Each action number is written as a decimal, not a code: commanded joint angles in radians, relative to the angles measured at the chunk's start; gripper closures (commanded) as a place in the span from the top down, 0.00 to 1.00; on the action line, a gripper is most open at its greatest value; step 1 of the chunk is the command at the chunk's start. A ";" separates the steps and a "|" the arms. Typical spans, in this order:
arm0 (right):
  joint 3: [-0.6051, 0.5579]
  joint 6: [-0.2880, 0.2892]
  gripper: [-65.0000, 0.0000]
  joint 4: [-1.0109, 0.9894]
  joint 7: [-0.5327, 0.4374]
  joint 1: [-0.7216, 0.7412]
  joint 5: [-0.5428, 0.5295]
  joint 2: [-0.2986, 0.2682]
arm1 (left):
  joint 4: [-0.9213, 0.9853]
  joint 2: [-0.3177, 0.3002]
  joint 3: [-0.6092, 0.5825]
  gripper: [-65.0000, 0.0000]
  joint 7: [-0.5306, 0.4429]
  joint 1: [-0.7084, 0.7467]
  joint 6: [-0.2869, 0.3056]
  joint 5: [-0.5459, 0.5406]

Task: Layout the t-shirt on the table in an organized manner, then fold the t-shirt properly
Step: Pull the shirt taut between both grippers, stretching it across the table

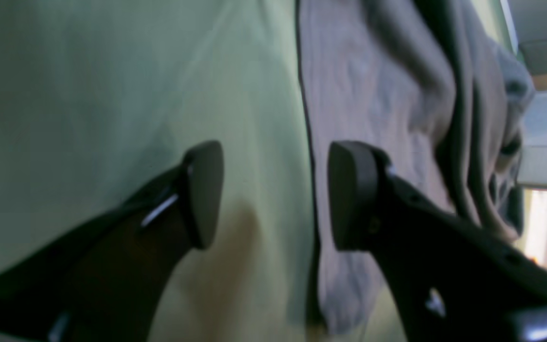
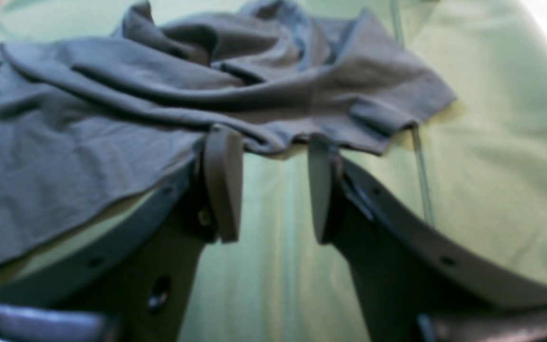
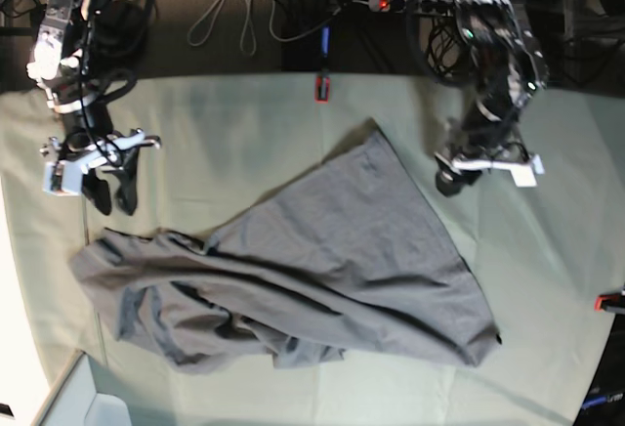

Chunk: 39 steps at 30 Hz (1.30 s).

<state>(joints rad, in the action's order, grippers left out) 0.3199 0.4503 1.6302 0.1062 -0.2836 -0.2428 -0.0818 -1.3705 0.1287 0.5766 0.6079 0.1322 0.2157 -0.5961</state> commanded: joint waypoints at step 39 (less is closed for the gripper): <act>-0.020 0.008 0.36 -0.061 -0.030 0.025 -0.013 -0.019 | -0.008 -0.364 0.190 0.00 -0.073 0.096 0.020 -0.384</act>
<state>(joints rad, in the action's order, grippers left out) 0.3012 0.4496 1.5528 0.1036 -0.2638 -0.2428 -0.0990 -1.3659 -0.2276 0.7658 0.5495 0.2264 0.2329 -0.9630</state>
